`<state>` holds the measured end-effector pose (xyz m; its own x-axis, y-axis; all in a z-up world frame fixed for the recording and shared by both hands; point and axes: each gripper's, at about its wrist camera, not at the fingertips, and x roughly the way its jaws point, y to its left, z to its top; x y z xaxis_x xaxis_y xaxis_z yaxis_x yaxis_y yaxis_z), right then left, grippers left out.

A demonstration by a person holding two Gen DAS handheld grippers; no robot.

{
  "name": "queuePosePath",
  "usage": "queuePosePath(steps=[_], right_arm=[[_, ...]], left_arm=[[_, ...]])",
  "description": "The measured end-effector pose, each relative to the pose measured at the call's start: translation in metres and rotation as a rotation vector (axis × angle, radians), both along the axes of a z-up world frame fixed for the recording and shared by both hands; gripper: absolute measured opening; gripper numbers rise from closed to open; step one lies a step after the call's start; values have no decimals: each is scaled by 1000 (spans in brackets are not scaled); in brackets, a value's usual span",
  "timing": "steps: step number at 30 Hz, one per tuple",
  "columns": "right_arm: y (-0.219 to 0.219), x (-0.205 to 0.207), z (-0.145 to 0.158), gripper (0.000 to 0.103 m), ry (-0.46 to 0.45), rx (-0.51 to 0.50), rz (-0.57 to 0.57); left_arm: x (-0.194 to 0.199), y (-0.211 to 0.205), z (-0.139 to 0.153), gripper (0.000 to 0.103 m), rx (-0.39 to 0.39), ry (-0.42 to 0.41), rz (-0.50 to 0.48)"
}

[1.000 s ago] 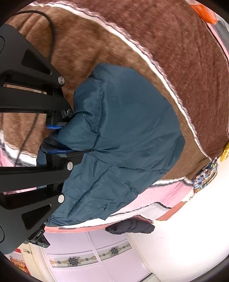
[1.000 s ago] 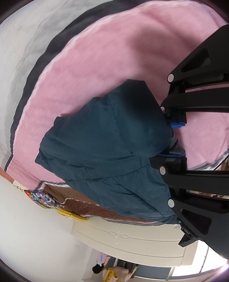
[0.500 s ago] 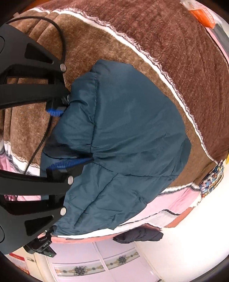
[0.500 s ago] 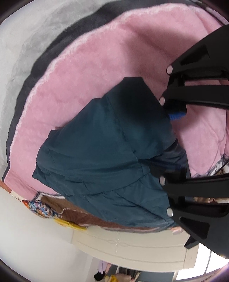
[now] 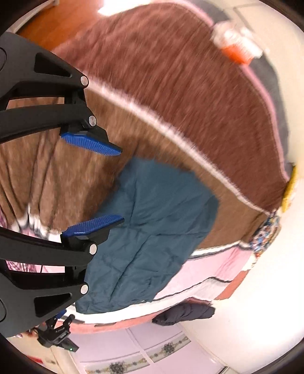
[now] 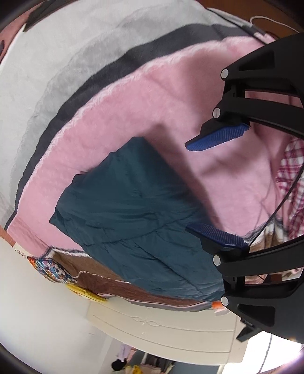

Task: Fold large clothes
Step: 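Open both grippers and withdraw from the folded jacket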

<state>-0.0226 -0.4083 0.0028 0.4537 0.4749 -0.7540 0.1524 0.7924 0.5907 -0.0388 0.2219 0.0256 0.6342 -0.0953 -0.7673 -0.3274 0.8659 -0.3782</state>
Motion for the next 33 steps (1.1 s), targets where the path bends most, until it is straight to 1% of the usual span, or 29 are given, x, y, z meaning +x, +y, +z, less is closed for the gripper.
queuePosePath(steps=[1, 3, 4, 6, 8, 10, 12, 17, 21, 26, 33], right_arm=[[1, -4, 3, 64, -10, -15, 9], [6, -9, 10, 64, -28, -39, 35], [9, -11, 14, 64, -39, -57, 51], [15, -16, 22, 64, -58, -86, 86], [22, -19, 28, 64, -75, -101, 115], [32, -22, 33, 64, -99, -132, 157], [43, -25, 36, 64, -118, -164, 196], [76, -25, 35, 64, -142, -245, 281], [96, -27, 32, 64, -148, -300, 334], [114, -30, 23, 64, -145, -364, 372], [130, -33, 16, 63, -143, -392, 406]], left_arm=[[-7, 6, 9, 53, 18, -10, 13], [-24, 20, 29, 53, 80, -36, 42], [-29, 24, 36, 55, 100, -42, 52], [-43, 35, 51, 57, 168, -43, 75], [-52, 41, 56, 60, 219, -39, 86], [-53, 41, 52, 60, 244, -19, 84], [-49, 35, 40, 60, 228, 1, 72], [-29, 6, -4, 60, 178, 74, -4], [-13, -18, -26, 60, 158, 111, -49], [2, -41, -37, 60, 161, 132, -109], [16, -59, -40, 60, 142, 115, -166]])
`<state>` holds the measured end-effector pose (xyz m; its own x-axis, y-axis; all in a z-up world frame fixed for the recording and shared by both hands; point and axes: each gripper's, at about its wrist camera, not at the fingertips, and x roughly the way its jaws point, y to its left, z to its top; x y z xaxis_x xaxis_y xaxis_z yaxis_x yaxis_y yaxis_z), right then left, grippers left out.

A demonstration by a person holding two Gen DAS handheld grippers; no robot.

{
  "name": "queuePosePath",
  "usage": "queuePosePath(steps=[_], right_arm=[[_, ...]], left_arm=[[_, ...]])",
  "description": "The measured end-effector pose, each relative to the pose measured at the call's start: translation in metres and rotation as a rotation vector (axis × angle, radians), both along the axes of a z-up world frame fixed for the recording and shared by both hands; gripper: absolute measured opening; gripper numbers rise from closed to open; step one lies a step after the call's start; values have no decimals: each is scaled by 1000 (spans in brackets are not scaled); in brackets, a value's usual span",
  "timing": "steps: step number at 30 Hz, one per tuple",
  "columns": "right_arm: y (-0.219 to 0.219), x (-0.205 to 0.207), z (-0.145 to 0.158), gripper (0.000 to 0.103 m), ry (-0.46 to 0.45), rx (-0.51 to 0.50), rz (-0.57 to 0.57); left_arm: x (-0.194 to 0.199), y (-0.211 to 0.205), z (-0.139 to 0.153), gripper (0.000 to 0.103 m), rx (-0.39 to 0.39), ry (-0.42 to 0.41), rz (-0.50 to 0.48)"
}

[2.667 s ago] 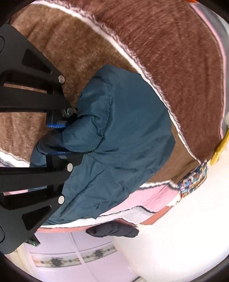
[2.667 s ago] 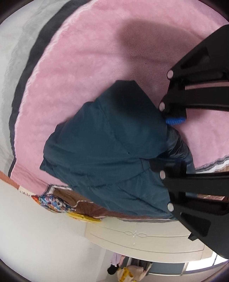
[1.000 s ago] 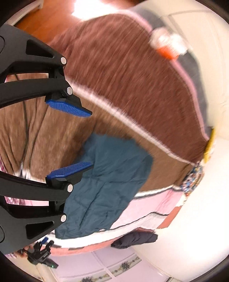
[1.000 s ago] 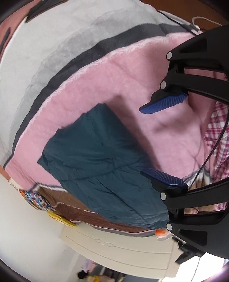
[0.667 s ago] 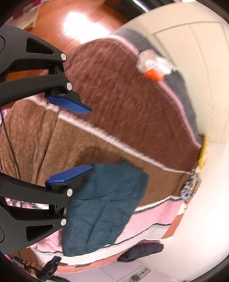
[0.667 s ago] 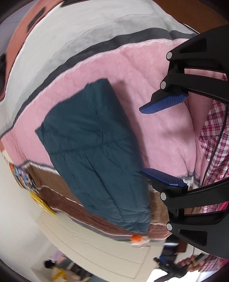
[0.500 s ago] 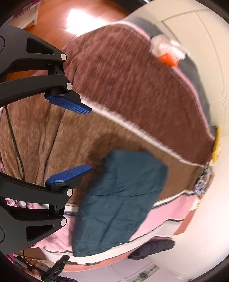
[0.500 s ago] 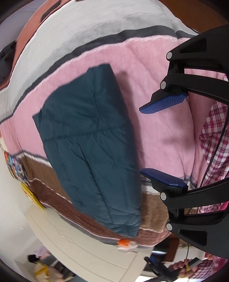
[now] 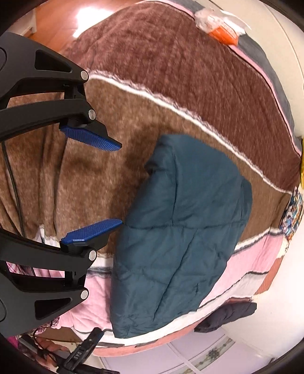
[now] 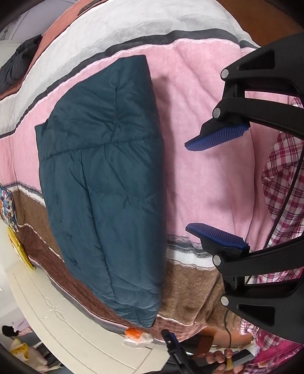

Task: Fold large clothes
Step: 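Open both grippers and withdraw from the folded jacket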

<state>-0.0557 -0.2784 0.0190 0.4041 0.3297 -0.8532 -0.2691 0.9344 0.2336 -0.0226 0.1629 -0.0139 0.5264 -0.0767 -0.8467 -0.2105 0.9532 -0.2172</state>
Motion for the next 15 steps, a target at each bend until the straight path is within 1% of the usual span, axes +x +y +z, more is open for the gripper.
queuePosePath(steps=[1, 3, 6, 7, 9, 12, 15], right_arm=[[2, 0, 1, 59, -7, 2, 5], [7, 4, 6, 46, -21, 29, 20], [15, 12, 16, 33, -54, 62, 40], [20, 17, 21, 31, -71, 69, 48], [31, 26, 27, 20, -94, 76, 65], [53, 46, 35, 13, -130, 73, 96], [75, 73, 42, 11, -159, 61, 111]], left_arm=[[2, -2, -1, 60, -6, -1, -7], [4, -4, -2, 60, -17, -1, -14], [7, -7, -7, 60, -32, 2, -20], [7, -7, -8, 60, -36, 2, -23], [7, -8, -11, 60, -45, 4, -31], [8, -8, -13, 60, -60, 0, -42], [9, -8, -13, 60, -82, -10, -55]])
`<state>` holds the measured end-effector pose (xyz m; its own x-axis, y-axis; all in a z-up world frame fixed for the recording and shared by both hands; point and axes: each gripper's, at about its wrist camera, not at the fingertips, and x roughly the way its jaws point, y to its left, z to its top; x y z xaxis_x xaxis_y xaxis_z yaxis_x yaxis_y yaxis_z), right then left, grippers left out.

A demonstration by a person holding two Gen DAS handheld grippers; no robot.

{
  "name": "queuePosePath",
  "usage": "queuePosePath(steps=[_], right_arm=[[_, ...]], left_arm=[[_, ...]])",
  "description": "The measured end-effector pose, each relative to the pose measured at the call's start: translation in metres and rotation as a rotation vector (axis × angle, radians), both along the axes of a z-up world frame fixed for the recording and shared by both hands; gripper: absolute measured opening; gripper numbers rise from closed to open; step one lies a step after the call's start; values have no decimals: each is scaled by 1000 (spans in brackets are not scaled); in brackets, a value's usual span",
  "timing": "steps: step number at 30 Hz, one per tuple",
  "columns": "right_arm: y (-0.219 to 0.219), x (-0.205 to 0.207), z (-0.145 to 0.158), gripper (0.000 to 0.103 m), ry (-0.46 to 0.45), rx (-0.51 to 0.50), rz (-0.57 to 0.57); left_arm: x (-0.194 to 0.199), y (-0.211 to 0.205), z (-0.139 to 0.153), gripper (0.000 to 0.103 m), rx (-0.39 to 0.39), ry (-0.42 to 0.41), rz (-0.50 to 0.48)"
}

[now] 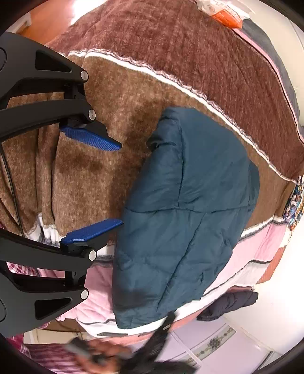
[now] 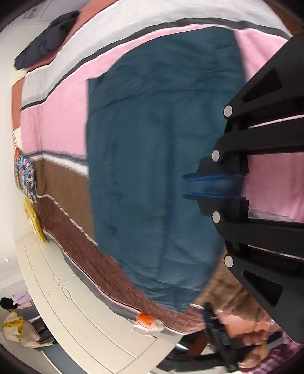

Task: Fold large clothes
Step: 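Open both grippers and withdraw from the folded jacket, then grasp the teal jacket at its zipper end with the right gripper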

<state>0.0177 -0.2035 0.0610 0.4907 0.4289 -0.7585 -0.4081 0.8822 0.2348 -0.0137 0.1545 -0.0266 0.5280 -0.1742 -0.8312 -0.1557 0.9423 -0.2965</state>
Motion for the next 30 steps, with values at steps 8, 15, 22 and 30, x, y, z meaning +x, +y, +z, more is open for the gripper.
queuePosePath(steps=[8, 15, 22, 30], right_arm=[[52, 105, -2, 11, 30, 3, -11], [86, 189, -42, 11, 120, -90, -39], [94, 218, -85, 8, 235, -124, -48], [96, 219, -87, 5, 237, -143, -57]], left_arm=[[6, 0, -4, 60, -29, 3, -15], [18, 5, -13, 60, -65, 17, -11], [28, 2, -18, 60, -88, 23, -34], [20, -3, 1, 60, -93, -26, -60]])
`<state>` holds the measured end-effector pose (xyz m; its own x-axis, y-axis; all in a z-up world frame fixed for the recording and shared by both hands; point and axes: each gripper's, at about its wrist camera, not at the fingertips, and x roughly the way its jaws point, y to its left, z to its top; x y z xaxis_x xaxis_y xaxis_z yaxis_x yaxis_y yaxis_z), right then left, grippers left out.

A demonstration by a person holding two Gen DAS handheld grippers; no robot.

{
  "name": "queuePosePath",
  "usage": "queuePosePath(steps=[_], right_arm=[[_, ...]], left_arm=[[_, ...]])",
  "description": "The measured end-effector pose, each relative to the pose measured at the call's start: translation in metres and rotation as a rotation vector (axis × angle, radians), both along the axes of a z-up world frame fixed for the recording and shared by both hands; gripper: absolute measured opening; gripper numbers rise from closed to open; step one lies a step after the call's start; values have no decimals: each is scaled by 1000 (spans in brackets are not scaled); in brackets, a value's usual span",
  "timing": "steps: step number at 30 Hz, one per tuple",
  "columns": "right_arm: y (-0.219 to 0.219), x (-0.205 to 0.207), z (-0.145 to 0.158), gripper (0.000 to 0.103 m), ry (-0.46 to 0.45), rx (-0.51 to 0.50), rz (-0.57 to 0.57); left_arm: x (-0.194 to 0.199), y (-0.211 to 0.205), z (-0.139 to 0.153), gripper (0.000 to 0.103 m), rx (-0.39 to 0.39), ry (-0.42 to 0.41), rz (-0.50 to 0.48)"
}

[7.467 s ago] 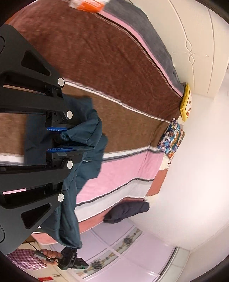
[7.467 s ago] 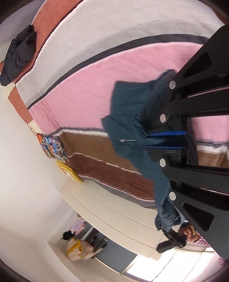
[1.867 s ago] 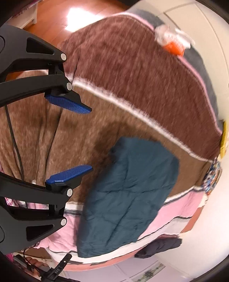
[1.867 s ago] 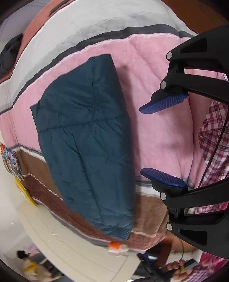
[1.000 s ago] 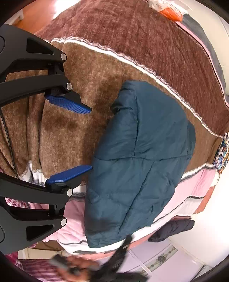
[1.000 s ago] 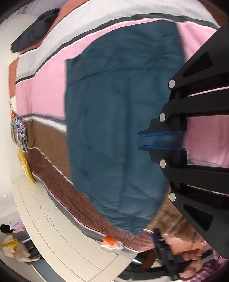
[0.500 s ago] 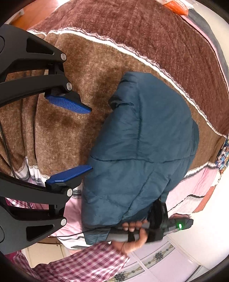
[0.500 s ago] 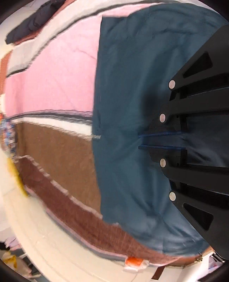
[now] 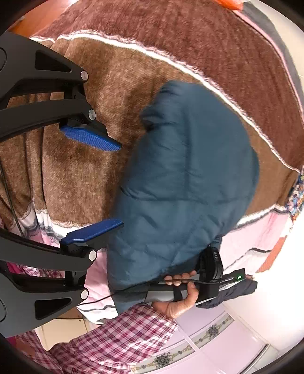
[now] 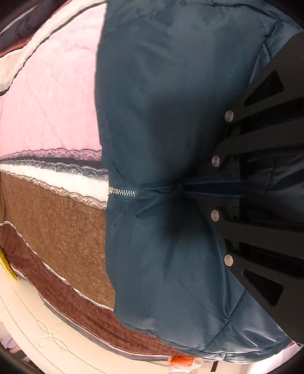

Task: Fold large clothes
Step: 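Grasp the teal jacket at its zipper end with the right gripper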

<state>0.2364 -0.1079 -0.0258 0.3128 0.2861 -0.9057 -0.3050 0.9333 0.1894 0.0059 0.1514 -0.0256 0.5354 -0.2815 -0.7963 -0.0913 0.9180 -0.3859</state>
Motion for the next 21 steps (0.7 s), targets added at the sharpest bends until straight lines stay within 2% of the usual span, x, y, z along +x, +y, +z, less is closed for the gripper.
queuePosePath(steps=[4, 7, 11, 13, 16, 21], right_arm=[[-7, -9, 20, 6, -21, 31, -11], [-25, -33, 47, 6, -65, 113, -1], [-45, -62, 64, 6, -68, 162, 46], [-50, -69, 65, 6, -62, 153, 70], [-47, -70, 59, 6, -49, 112, 87], [-33, -60, 44, 6, -7, 89, 112]], left_arm=[[-5, -5, 12, 60, -54, -35, -33], [1, -26, 25, 60, -171, -86, -152], [17, -70, 40, 60, -238, -155, -316], [30, -92, 40, 60, -243, -163, -377], [51, -125, 29, 54, -197, -151, -432], [81, -154, -7, 49, -186, -49, -467]])
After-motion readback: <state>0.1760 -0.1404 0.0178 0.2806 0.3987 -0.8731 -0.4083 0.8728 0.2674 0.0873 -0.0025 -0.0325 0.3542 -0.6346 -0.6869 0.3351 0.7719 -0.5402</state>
